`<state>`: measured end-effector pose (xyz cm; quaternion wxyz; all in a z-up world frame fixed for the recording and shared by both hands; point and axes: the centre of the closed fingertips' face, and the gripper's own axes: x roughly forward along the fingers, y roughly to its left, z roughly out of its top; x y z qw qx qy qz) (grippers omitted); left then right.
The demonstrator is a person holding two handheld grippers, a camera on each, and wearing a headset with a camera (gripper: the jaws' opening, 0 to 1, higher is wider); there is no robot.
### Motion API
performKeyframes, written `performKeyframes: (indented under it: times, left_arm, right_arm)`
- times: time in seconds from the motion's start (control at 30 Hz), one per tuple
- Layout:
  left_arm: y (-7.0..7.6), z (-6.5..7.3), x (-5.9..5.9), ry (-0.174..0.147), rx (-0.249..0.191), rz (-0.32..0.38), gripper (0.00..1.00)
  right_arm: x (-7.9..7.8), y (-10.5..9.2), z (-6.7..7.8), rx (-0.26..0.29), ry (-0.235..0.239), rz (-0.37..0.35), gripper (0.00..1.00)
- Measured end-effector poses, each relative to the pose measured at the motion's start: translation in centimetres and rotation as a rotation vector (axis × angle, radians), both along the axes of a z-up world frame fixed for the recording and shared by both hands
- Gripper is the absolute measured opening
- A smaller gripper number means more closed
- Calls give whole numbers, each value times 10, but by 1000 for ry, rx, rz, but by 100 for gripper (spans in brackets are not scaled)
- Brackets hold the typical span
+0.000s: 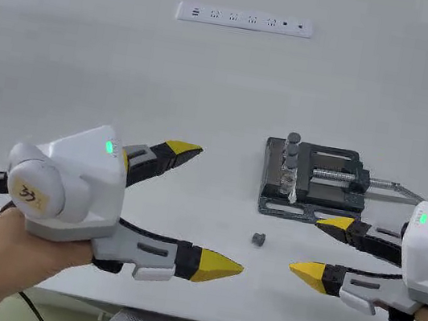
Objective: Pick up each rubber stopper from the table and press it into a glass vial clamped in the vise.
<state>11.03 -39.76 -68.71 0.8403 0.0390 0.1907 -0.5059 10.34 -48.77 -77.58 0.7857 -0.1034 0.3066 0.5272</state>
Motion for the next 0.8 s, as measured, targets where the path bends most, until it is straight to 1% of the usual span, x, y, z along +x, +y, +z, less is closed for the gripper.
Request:
performKeyframes:
  times: [0.2, 0.43, 0.53, 0.63, 0.73, 0.8]
  left_arm:
    - [-2, -2, -2, 8, 3, -2, 91]
    - [-2, -2, -3, 13, 4, -2, 91]
    - [-3, -3, -2, 16, 2, 0, 91]
    - [-3, -3, -2, 19, 1, 0, 91]
    - [-3, -3, -2, 20, -1, 1, 91]
    - [-3, -4, -2, 21, -1, 1, 91]
  right_arm:
    - [0, 12, -14, -15, 0, 16, 35]
    - [4, 26, -26, -31, -7, 38, 29]
    - [5, 33, -29, -34, -12, 45, 25]
    - [5, 38, -33, -43, -9, 51, 23]
    - [6, 40, -40, -56, -10, 63, 22]
    - [8, 40, -42, -59, -9, 66, 20]
